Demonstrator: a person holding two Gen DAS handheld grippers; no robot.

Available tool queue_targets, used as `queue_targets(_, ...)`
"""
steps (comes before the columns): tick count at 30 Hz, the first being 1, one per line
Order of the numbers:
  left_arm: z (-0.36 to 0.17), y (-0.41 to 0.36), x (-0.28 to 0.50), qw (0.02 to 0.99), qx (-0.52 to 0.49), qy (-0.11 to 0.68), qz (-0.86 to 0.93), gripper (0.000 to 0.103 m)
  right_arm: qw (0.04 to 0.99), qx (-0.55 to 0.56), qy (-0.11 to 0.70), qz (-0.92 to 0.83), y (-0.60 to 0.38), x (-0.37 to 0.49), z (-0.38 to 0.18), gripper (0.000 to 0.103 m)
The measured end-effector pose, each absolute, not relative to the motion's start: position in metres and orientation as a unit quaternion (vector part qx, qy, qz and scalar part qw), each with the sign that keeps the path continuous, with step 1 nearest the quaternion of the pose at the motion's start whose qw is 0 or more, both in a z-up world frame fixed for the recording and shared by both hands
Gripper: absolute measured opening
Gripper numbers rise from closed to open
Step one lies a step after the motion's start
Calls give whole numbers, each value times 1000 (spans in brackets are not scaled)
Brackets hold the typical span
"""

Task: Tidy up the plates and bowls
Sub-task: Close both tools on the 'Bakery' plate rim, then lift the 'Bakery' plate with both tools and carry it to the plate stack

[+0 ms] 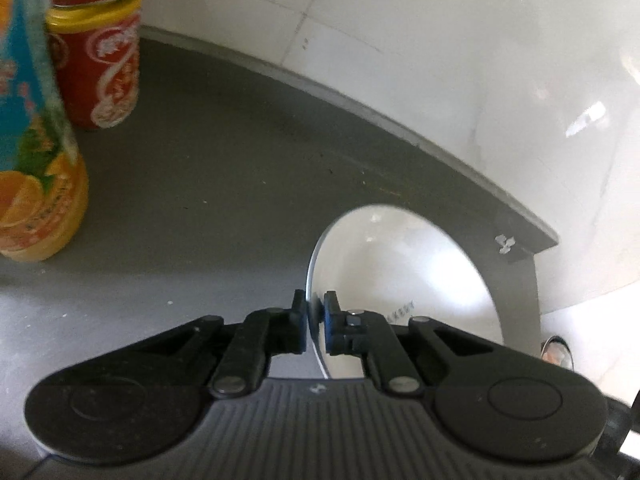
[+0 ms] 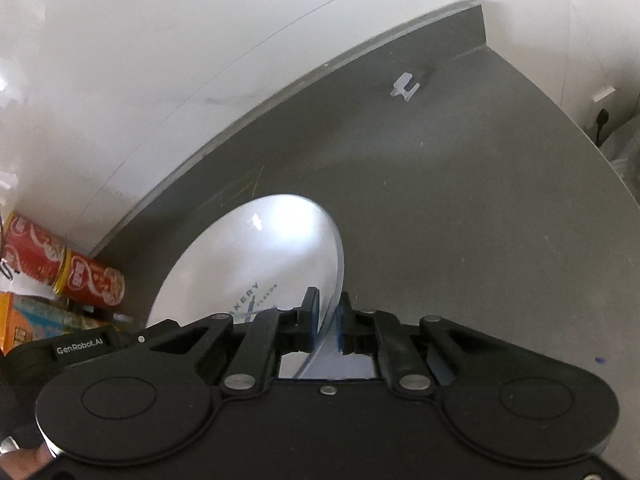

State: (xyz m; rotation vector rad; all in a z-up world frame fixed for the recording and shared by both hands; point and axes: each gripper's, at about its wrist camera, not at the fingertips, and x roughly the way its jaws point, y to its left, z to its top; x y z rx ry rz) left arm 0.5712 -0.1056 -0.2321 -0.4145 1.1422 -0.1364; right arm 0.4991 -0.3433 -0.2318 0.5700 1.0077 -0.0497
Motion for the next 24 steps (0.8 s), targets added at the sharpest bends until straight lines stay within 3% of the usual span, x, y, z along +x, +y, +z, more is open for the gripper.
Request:
queue_targets(9,-222,-86,546,817,-206,534,-71,4,831,278,481,-15,-334,472,-215,8)
queue_targets(24,-156,-33,497,829,-246,498,-60,3,864,229,447,33,-302,450,-151,9)
